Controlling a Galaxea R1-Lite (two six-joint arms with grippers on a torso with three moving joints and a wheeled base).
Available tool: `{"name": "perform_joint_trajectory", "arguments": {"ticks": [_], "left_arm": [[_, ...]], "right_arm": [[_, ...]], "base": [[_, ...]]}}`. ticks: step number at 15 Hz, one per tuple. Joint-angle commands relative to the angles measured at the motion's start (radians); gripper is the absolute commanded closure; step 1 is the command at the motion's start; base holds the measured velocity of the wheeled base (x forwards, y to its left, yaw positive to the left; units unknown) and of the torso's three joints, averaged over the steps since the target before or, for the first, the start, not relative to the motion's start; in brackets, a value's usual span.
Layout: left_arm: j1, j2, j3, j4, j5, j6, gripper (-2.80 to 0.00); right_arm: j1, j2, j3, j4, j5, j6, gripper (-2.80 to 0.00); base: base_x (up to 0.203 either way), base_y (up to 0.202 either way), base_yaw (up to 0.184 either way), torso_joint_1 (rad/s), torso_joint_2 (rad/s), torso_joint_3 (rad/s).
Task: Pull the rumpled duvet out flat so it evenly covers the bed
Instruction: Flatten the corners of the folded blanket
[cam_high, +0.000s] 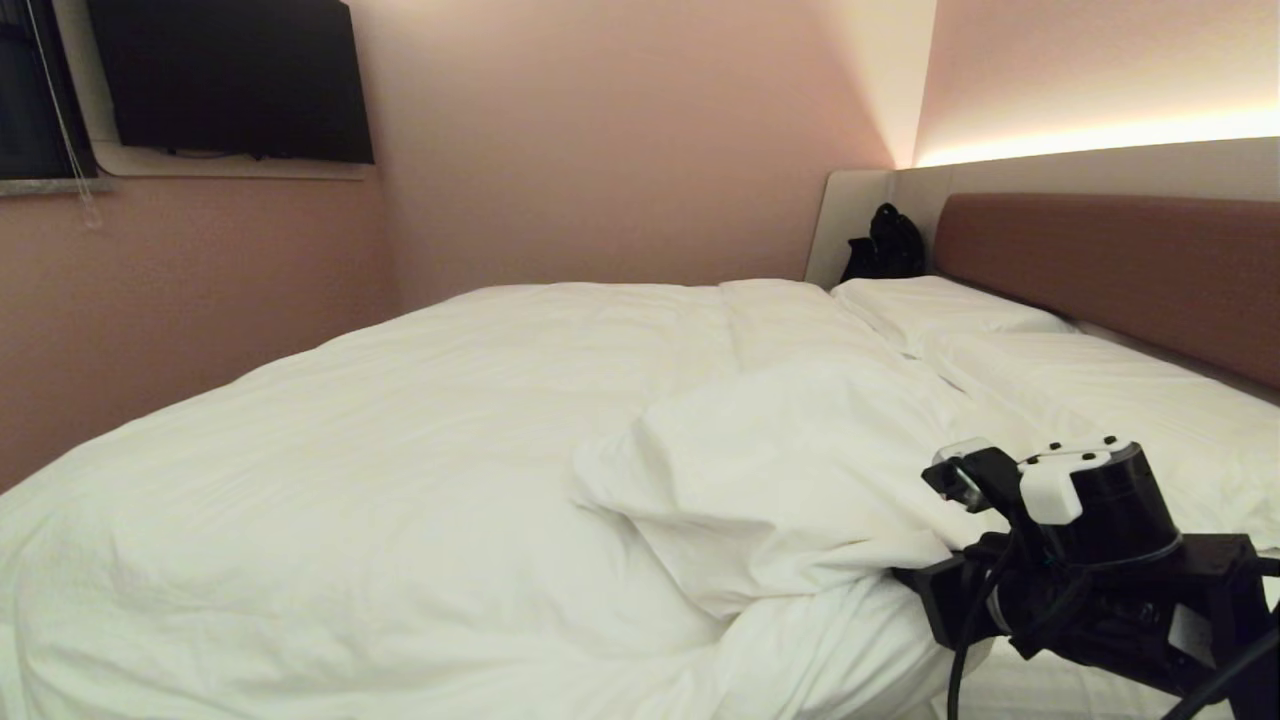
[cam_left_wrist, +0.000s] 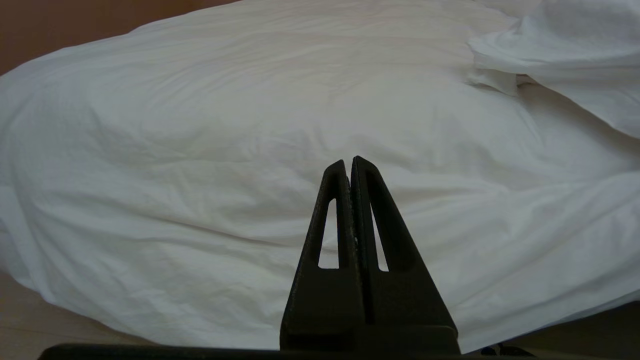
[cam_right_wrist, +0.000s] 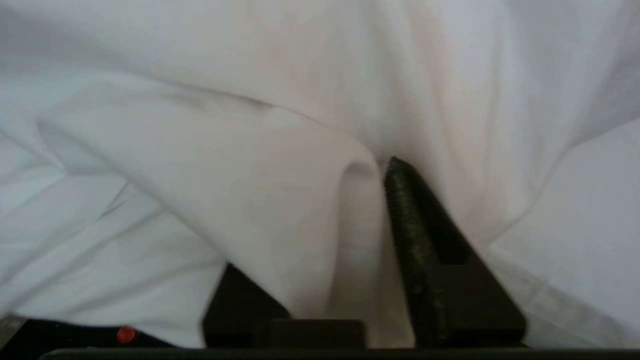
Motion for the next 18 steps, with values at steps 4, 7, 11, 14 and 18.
{"name": "perform_joint_trajectory", "arguments": {"ticks": [4, 7, 11, 14, 18], "left_arm": [[0.0, 0.0, 0.0, 0.0, 0.002, -0.001, 0.0], [0.0, 0.0, 0.0, 0.0, 0.001, -0.001, 0.0], [0.0, 0.0, 0.0, 0.0, 0.0, -0.001, 0.0], [0.0, 0.0, 0.001, 0.0, 0.001, -0.002, 0.0], [0.0, 0.0, 0.0, 0.0, 0.001, -0.001, 0.0]], "right_arm": [[0.013, -0.038, 0.005, -0.003, 0.005, -0.001, -2.8], [0.071, -0.087, -0.046, 0.004, 0.001, -0.007, -2.8], [0.212, -0.137, -0.155, 0.014, -0.002, -0.009, -2.8], [0.282, -0.149, -0.234, 0.015, -0.001, -0.022, -2.8], [0.279, -0.069, -0.302, 0.015, 0.001, -0.032, 0.0]], "base": [[0.0, 0.0, 0.0, 0.0, 0.0, 0.0], [0.0, 0.0, 0.0, 0.0, 0.0, 0.0], [0.0, 0.0, 0.0, 0.0, 0.0, 0.0], [0.0, 0.0, 0.0, 0.0, 0.0, 0.0], [0.0, 0.0, 0.0, 0.0, 0.0, 0.0]]}}
